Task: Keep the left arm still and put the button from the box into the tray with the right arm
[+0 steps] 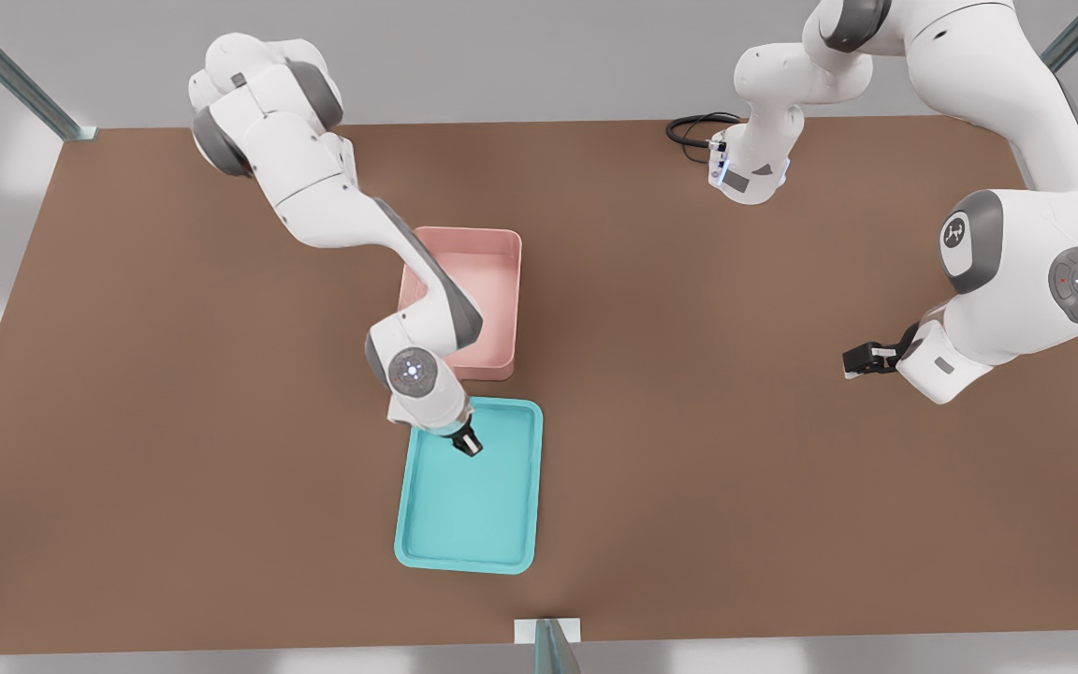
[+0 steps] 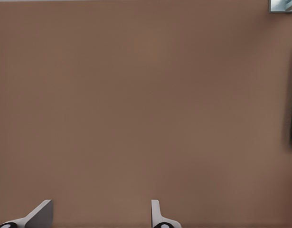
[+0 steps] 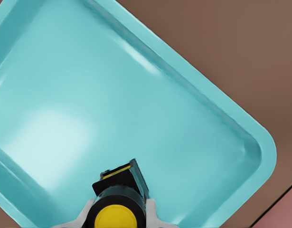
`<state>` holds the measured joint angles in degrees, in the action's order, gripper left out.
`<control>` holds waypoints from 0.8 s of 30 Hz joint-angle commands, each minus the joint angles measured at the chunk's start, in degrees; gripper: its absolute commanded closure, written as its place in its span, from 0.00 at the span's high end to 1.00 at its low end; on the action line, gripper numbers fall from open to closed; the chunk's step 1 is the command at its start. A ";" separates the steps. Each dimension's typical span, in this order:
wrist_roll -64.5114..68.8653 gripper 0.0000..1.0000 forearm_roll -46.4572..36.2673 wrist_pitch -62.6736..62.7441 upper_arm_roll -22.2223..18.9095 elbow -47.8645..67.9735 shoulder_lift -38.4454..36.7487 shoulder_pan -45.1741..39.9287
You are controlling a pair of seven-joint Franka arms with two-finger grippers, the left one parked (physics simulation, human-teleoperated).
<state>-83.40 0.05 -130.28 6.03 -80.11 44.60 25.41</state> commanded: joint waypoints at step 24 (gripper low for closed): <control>90.16 1.00 -2.86 41.16 -18.51 4.70 -21.93 -15.48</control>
<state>-57.96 -2.15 -101.75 -11.88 -75.58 22.86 10.44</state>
